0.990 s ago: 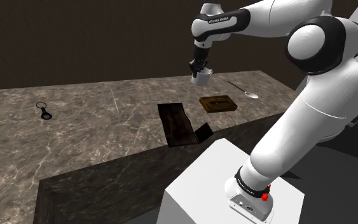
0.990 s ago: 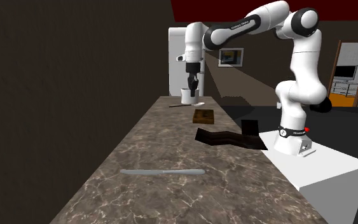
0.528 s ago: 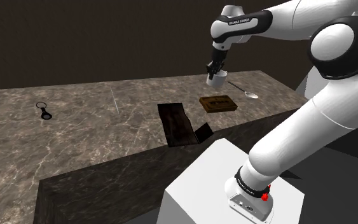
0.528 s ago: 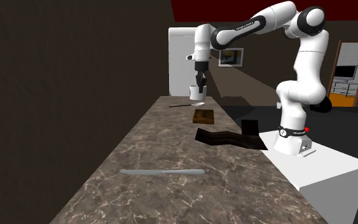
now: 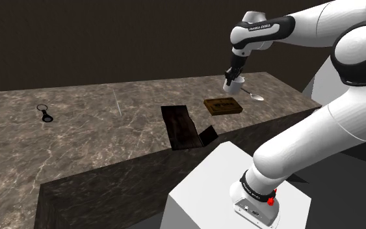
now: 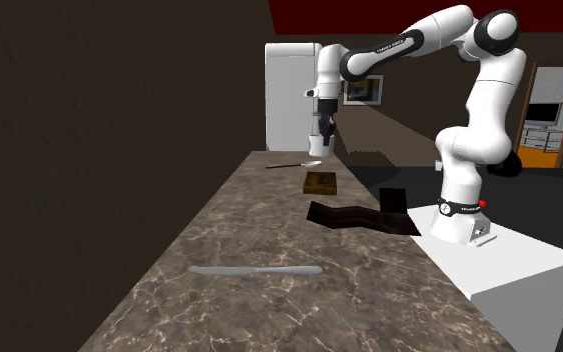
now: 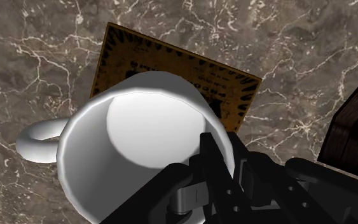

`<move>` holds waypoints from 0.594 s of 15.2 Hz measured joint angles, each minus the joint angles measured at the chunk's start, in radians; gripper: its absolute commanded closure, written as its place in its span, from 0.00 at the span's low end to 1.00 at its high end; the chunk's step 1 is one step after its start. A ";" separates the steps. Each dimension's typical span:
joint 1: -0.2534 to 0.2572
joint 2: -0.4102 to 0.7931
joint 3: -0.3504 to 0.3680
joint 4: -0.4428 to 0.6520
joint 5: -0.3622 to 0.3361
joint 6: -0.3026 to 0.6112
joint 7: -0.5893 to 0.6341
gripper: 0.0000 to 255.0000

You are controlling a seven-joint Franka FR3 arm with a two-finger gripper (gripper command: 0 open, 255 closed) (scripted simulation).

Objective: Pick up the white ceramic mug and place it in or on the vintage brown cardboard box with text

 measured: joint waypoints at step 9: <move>-0.004 0.029 -0.013 -0.094 -0.001 0.123 -0.004 1.00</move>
